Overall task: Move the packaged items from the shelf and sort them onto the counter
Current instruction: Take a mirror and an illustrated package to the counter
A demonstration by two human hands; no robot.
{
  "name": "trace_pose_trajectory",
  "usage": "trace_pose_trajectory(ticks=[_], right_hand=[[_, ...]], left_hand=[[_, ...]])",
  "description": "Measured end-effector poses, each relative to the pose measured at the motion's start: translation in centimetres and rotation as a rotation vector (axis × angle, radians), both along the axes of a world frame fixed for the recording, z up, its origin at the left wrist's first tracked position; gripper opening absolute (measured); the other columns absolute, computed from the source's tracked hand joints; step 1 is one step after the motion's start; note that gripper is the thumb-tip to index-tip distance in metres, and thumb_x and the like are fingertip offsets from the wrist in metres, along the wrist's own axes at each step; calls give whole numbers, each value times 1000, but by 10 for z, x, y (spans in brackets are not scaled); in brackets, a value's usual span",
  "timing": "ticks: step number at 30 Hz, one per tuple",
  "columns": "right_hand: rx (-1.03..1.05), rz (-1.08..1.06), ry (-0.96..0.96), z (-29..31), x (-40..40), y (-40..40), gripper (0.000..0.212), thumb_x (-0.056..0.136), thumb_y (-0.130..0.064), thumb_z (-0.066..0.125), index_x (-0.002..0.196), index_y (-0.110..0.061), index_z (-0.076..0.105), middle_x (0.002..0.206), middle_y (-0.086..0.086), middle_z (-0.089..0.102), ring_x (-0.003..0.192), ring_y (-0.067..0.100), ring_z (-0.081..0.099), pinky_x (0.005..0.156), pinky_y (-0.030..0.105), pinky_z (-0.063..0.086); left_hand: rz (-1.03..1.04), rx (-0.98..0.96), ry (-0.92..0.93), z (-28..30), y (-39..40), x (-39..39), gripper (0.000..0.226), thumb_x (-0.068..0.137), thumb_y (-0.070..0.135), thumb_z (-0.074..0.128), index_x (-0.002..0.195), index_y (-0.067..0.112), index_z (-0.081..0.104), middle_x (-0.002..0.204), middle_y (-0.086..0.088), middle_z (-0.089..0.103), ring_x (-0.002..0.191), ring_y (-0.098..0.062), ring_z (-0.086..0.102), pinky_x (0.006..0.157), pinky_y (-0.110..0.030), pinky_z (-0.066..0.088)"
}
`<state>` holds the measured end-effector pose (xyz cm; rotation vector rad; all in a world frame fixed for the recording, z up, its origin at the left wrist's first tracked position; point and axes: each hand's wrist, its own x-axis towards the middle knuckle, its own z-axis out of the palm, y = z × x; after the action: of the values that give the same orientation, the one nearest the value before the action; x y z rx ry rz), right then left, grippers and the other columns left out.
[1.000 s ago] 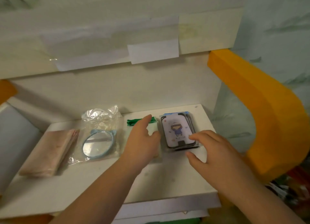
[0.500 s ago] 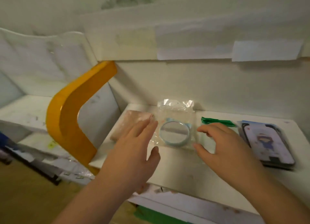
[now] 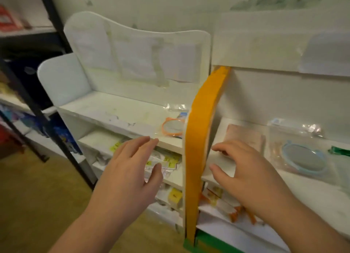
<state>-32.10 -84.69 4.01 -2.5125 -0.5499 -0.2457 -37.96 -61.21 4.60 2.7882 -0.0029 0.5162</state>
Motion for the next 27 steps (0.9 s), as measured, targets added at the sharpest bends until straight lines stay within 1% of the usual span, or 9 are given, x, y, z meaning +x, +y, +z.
trace_pose_trajectory(ticks=[4,8,11,13,15,18,21,24,27], right_hand=[[1,32,-16,2,-4,63,43,86,-54,54,126,-41,55,121,-25,54,111,-2,50,95,27,48],[-50,48,-16,-2,0,105,39,88,-51,58,126,-42,54,121,-26,53,112,-3,48,92,19,43],[-75,47,0,-10,13,128,40,90,-51,57,129,-41,52,125,-26,51,116,-3,46,94,16,40],[-84,52,5,-18,27,143,41,91,-51,55,130,-42,51,126,-26,50,118,-3,45,95,17,40],[-82,47,17,-27,44,157,40,91,-52,54,129,-42,50,124,-27,50,116,-4,45,95,16,40],[-80,26,36,-43,78,180,38,91,-51,53,127,-40,52,123,-23,52,112,0,47,89,17,39],[-76,6,78,-58,113,201,40,92,-53,50,130,-40,49,125,-21,50,112,2,47,85,19,41],[-74,-38,126,-70,139,217,45,93,-53,48,135,-38,45,130,-20,47,117,4,45,92,22,43],[-118,-104,138,-80,160,224,45,93,-52,49,135,-36,46,129,-16,48,115,8,47,92,24,43]], left_hand=[[31,-20,58,-7,60,-4,58,93,48,49,149,37,36,146,24,36,136,2,26,111,-24,31],[32,-49,89,-17,97,5,57,93,48,49,148,38,36,148,23,34,137,2,25,112,-25,30],[21,-84,97,-26,112,21,55,94,48,48,147,39,37,148,25,33,137,2,26,111,-24,31],[6,-104,103,-33,122,36,55,94,48,47,147,41,35,146,27,31,135,5,25,110,-24,34],[-9,-119,116,-37,132,54,54,95,49,47,146,43,34,144,30,30,132,6,27,106,-26,43],[-33,-118,113,-40,149,84,53,94,47,49,145,43,37,142,30,32,129,6,32,99,-28,50],[-65,-106,129,-38,165,113,53,93,47,49,145,43,37,141,32,31,130,6,31,100,-28,49],[-101,-104,127,-37,180,138,54,93,47,49,145,45,36,143,33,30,130,6,32,100,-26,47],[-131,-115,135,-41,191,164,53,93,47,49,145,46,36,144,34,29,130,8,31,103,-22,42]])
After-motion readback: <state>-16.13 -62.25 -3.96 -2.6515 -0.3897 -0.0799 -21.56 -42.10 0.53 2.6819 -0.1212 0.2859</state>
